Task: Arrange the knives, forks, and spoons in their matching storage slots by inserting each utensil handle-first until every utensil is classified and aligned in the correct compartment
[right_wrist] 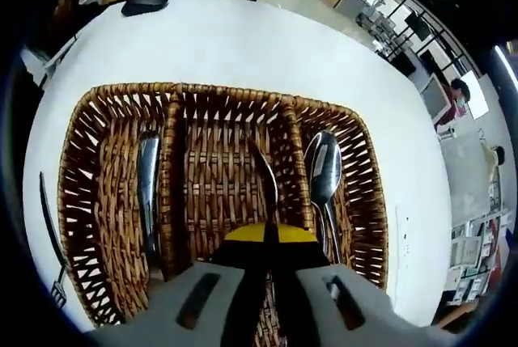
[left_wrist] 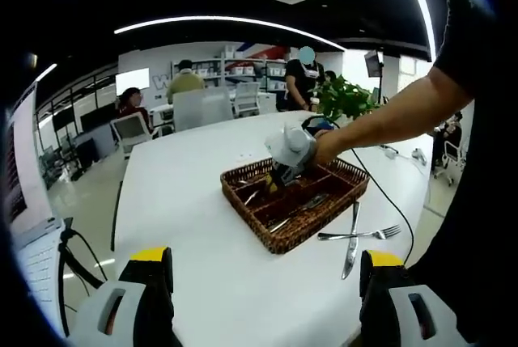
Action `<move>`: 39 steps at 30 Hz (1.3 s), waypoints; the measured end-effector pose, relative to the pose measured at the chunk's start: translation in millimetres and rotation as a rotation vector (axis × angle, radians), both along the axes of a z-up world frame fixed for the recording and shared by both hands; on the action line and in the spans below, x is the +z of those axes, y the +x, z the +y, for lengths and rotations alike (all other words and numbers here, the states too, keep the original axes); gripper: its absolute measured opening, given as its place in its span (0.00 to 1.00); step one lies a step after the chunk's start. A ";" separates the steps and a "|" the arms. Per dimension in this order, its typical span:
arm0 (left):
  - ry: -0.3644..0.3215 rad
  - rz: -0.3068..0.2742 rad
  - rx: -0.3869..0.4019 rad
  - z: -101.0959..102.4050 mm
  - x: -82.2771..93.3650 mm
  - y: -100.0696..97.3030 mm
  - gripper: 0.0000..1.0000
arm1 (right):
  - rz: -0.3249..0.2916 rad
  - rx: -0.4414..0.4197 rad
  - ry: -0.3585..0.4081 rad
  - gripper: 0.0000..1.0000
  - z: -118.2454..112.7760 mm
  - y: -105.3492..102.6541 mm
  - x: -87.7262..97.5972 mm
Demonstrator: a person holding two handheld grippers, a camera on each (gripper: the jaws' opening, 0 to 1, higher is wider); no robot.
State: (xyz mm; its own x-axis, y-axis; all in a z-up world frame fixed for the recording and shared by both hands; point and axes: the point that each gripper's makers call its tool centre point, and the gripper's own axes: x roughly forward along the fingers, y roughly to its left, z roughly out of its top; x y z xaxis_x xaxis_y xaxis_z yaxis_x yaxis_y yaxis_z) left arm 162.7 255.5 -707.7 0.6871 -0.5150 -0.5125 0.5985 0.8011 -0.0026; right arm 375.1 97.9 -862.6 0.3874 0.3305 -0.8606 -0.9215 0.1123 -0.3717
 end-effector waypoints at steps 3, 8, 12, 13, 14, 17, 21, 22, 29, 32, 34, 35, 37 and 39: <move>0.000 -0.005 -0.005 -1.9 1.8 1.5 1.00 | 0.006 -0.005 0.014 0.00 0.5 -0.3 -0.2; 0.004 -0.011 -0.009 -0.9 4.3 3.2 1.00 | 0.054 0.021 0.052 0.01 5.1 -8.9 0.6; 0.007 -0.016 -0.013 -2.3 5.7 5.4 1.00 | 0.033 0.032 0.064 0.03 6.6 -8.8 6.6; 0.007 -0.016 -0.014 -2.6 6.1 5.6 1.00 | 0.039 0.029 0.077 0.06 8.1 -9.4 7.7; 0.008 -0.018 -0.016 -3.1 6.8 5.9 1.00 | 0.049 0.018 0.090 0.11 9.0 -10.1 9.0; 0.007 -0.024 -0.021 -5.4 9.2 6.5 1.00 | 0.051 0.001 0.117 0.15 9.8 -9.8 15.7; 0.008 -0.030 -0.025 -6.1 10.6 6.7 1.00 | 0.056 -0.030 0.187 0.16 12.6 -10.3 30.3; 0.007 -0.031 -0.025 -6.4 10.7 6.6 1.00 | 0.054 -0.037 0.203 0.17 11.7 -9.4 35.8; 0.003 -0.051 -0.040 -14.9 17.4 11.4 1.00 | 0.039 -0.079 0.282 0.37 5.5 -7.4 62.8; -0.001 -0.060 -0.049 -18.0 18.9 14.9 1.00 | 0.041 -0.112 0.322 0.51 2.1 -7.8 73.8; -0.004 -0.067 -0.059 -22.0 22.4 17.9 1.00 | 0.053 -0.176 0.402 0.61 -2.0 -8.2 90.1; -0.005 -0.072 -0.063 -23.3 23.5 19.7 1.00 | 0.057 -0.203 0.442 0.66 -4.8 -8.3 99.6; -0.011 -0.086 -0.071 -27.1 28.3 23.8 1.00 | 0.051 -0.252 0.505 0.76 -12.5 -7.3 116.4; -0.015 -0.092 -0.077 -29.9 30.7 27.2 1.00 | 0.054 -0.270 0.546 0.81 -17.8 -7.7 127.6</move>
